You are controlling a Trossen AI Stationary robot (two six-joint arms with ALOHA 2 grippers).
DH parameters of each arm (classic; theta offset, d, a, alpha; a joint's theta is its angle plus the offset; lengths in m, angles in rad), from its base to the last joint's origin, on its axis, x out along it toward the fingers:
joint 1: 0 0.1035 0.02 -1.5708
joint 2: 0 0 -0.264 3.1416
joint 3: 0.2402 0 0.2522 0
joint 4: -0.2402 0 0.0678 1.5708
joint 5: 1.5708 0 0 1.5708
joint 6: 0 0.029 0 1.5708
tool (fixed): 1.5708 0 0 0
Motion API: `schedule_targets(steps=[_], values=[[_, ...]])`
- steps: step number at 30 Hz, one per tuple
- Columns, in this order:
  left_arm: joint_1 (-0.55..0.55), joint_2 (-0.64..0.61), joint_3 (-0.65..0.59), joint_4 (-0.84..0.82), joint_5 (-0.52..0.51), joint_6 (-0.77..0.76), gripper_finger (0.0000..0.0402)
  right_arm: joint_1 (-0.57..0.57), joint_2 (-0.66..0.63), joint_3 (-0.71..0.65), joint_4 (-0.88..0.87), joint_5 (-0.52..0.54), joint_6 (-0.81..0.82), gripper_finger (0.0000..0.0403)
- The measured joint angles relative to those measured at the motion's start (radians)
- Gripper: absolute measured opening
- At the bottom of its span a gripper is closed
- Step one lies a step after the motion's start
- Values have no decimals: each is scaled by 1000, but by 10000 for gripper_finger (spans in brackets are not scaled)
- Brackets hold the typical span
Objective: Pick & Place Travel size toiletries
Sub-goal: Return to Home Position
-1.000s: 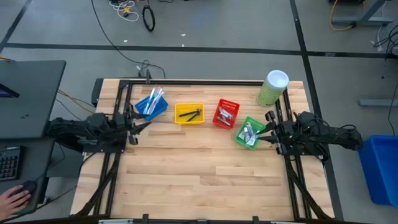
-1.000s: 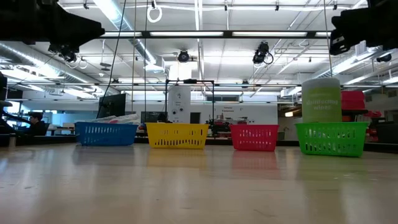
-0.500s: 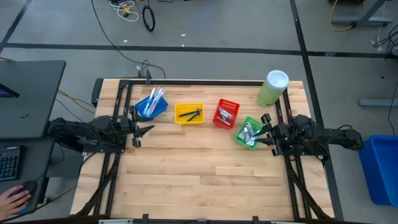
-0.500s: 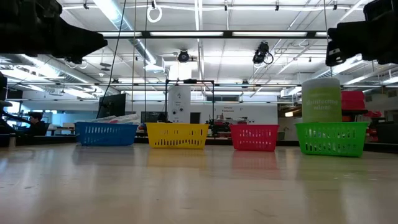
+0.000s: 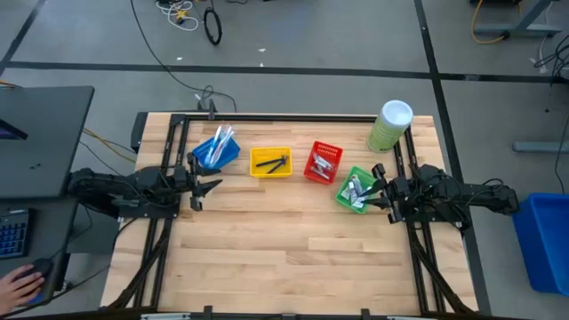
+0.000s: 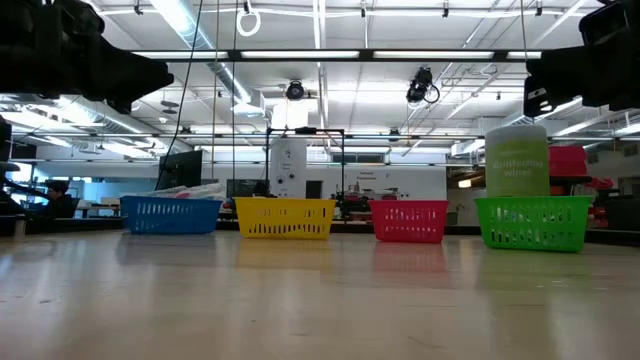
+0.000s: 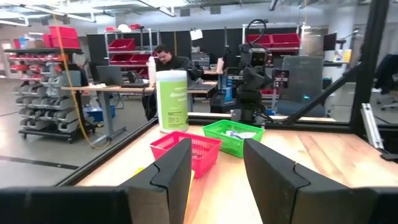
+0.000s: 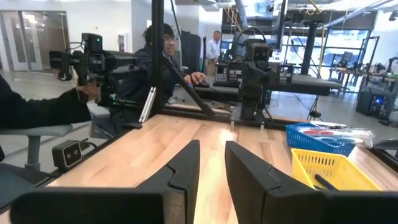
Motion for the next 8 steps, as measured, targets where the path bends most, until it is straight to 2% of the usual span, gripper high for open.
schedule_targets(steps=[8], values=[[0, 1, -1, 0, -10, 1, 153, 0, 0, 0, 0, 0, -2, 85]])
